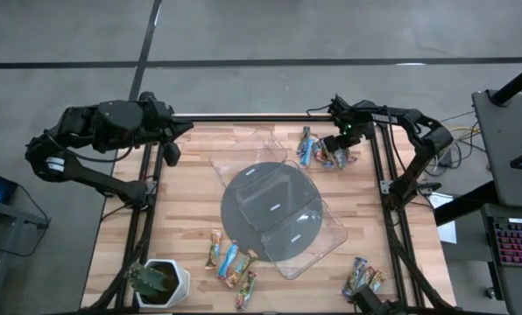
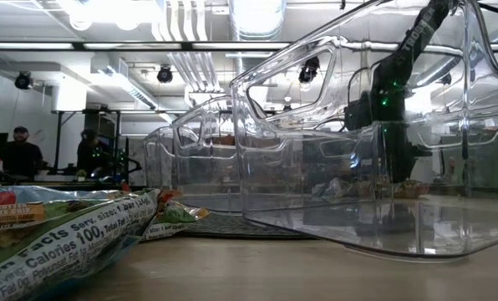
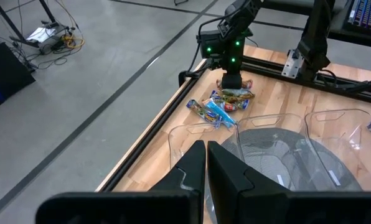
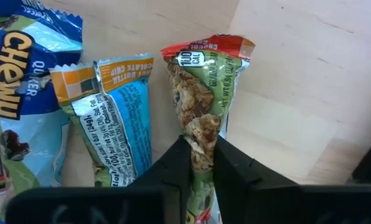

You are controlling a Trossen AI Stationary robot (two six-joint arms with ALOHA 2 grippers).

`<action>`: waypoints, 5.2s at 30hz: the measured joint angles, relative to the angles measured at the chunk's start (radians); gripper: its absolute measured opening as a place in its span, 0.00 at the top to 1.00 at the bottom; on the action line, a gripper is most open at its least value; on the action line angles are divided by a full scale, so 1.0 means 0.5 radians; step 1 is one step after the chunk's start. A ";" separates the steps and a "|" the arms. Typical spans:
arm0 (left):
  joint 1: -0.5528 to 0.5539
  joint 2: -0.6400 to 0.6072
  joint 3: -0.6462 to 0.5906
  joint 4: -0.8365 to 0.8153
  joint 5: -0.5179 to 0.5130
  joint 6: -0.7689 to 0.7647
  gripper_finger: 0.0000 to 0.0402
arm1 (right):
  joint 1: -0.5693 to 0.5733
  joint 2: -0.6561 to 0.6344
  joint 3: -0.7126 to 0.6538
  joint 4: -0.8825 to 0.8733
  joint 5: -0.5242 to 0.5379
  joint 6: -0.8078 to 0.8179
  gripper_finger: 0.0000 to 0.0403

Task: Pick and place Granola Bars by type
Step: Put the red granola bar into the top transparent bin

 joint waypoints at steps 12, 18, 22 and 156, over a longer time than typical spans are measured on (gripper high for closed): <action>0.000 0.000 0.000 0.004 0.000 0.000 1.00 | 0.001 -0.117 0.147 -0.165 -0.015 -0.094 0.90; 0.000 0.000 0.000 0.006 0.000 0.000 1.00 | 0.021 -0.306 0.311 -0.172 -0.257 -0.090 0.90; 0.000 0.000 0.000 0.021 0.000 0.000 1.00 | 0.113 -0.422 0.450 -0.173 -0.383 -0.093 0.91; -0.164 0.525 0.043 0.351 1.400 -0.359 0.79 | 1.939 -1.247 0.960 -0.024 0.272 -0.032 0.98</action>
